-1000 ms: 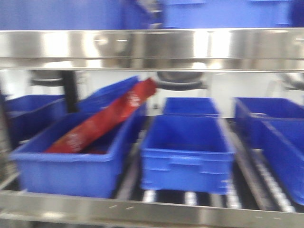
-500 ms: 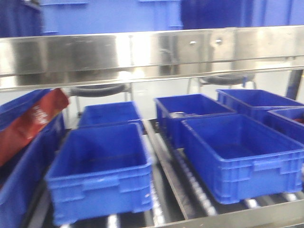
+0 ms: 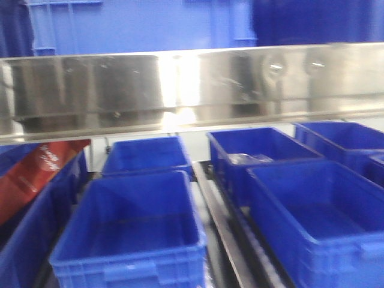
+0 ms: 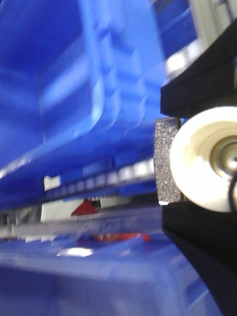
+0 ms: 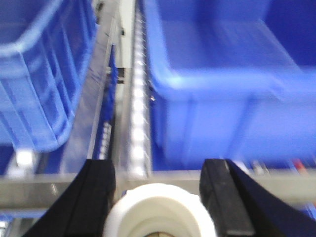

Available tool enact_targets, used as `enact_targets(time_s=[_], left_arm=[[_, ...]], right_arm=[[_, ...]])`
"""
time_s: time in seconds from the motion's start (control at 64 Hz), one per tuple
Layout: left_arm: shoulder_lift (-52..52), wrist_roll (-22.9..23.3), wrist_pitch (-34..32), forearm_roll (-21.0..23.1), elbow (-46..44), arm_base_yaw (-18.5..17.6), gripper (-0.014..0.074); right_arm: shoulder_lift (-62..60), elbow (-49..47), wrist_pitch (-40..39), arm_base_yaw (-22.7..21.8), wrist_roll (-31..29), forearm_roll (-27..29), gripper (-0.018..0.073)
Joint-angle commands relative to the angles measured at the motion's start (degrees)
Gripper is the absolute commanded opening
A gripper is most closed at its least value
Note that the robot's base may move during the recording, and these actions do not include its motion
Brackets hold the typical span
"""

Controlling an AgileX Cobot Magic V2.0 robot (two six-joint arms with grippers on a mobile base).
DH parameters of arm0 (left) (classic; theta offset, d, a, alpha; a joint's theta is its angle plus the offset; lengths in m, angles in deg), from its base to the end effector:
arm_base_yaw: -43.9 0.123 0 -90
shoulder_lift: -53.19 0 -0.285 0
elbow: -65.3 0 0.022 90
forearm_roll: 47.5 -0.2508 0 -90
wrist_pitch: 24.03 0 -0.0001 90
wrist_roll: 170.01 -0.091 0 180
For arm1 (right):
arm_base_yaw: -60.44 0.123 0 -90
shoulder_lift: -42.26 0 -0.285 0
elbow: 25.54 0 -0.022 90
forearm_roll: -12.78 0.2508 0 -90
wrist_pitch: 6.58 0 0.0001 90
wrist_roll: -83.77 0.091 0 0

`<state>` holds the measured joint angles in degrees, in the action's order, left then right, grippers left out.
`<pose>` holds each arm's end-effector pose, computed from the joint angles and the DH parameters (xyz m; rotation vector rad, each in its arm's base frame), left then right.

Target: Place valve from conveyor to right shelf box

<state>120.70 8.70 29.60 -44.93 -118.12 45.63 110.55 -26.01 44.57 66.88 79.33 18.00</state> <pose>0.1874 0.0024 0.4734 -0.0128 2.0538 -0.0209 0.1960 0.0286 0.4589 -0.1809 2.0677 0.1300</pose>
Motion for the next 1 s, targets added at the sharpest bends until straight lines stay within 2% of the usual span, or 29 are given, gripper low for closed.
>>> enact_targets(time_s=[0.0, 0.984], left_arm=[[-0.6, 0.4, -2.7, 0.0, -0.2, -0.3, -0.0111], [-0.6, 0.4, -2.7, 0.0, -0.2, -0.3, -0.0111]], right_arm=[[-0.7, -1.0, -3.7, 0.1, -0.2, -0.1, -0.0154], [-0.7, -1.0, -3.7, 0.1, -0.2, -0.1, -0.0154]])
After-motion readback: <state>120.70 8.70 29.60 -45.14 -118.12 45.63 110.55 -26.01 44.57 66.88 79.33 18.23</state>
